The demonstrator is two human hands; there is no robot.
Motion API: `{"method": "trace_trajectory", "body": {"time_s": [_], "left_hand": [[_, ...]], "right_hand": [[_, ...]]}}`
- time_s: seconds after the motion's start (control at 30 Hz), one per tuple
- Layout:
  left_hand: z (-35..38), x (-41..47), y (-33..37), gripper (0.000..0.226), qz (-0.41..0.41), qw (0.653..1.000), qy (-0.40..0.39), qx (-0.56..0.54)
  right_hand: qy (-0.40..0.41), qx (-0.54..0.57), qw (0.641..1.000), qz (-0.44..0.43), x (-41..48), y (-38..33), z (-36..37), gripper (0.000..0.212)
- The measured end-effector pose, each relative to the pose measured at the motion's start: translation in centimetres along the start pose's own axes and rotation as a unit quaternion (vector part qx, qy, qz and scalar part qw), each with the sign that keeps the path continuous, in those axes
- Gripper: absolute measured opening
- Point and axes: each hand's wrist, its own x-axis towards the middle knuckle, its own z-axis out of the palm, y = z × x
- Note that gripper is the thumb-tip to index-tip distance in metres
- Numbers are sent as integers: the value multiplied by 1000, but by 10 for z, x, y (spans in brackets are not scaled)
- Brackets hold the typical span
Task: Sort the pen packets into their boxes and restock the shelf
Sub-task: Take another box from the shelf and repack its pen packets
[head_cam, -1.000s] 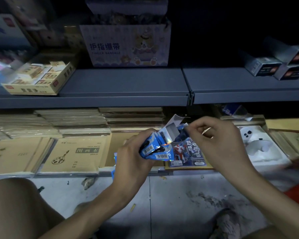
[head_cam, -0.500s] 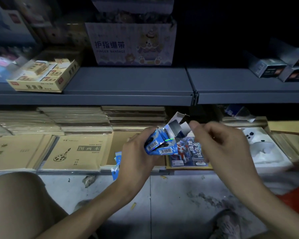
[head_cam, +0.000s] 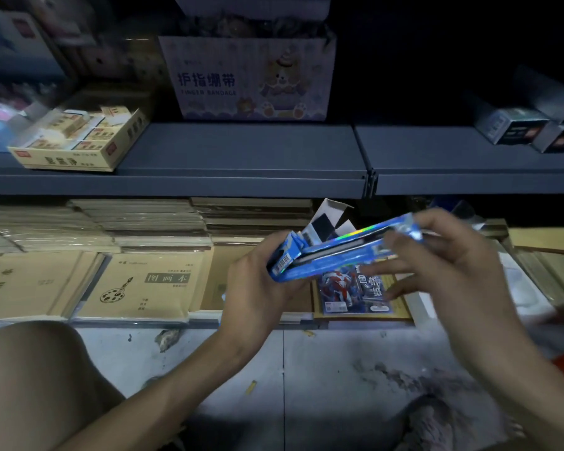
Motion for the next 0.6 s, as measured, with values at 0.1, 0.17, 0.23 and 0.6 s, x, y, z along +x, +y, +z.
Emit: {"method": "trace_trajectory", "body": {"time_s": [0.1, 0.17, 0.23, 0.6], "left_hand": [[-2, 1, -2, 45, -24, 999, -7, -23], [-3, 0, -3, 40, -29, 999, -11, -23], [-4, 0, -3, 37, -32, 999, -11, -21], [-1, -5, -1, 37, -19, 999, -28, -29]], "right_hand": [[53, 43, 997, -34, 7, -9, -14, 16], [97, 61, 992, -55, 15, -15, -24, 19], [133, 67, 987, -55, 25, -15, -37, 15], [175, -15, 979, -105, 30, -3, -42, 26]]}}
